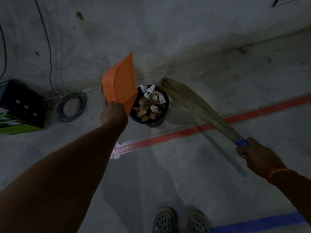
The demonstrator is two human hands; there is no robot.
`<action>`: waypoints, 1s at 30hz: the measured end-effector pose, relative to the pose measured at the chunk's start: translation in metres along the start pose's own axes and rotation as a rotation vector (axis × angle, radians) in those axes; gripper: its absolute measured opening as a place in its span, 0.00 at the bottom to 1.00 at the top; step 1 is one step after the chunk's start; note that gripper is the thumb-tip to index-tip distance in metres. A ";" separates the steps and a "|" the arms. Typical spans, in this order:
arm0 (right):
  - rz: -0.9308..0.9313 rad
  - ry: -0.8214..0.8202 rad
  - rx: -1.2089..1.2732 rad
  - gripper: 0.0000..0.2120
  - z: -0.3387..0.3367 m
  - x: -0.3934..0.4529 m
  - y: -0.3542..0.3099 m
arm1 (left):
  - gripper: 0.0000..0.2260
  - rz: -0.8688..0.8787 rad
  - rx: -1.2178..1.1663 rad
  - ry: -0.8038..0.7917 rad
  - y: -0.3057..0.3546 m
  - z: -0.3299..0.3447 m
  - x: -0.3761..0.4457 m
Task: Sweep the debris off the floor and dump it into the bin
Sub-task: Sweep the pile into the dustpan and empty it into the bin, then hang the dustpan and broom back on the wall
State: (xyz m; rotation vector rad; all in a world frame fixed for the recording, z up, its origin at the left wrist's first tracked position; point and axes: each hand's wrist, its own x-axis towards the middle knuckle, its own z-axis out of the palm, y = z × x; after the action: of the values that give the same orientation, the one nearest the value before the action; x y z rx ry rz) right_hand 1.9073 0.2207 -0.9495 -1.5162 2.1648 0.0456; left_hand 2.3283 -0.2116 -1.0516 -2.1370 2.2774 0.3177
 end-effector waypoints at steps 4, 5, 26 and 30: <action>-0.010 0.034 0.056 0.27 0.003 -0.004 -0.010 | 0.13 0.025 -0.063 -0.094 0.086 -0.130 -0.164; -0.026 0.054 0.083 0.26 0.004 -0.006 -0.015 | 0.17 0.010 -0.150 -0.096 0.086 -0.130 -0.178; -0.062 0.323 0.807 0.20 -0.007 -0.025 -0.111 | 0.16 -0.060 -1.306 -0.237 0.126 -0.107 -0.313; -0.054 0.258 0.893 0.17 -0.037 -0.039 -0.106 | 0.14 0.018 -1.300 -0.207 0.139 -0.127 -0.317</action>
State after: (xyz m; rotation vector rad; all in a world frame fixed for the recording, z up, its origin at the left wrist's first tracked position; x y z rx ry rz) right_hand 1.9978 0.2036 -0.8743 -1.0653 1.8871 -1.0365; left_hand 2.2310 0.0900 -0.8622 -2.1370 2.1171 2.3835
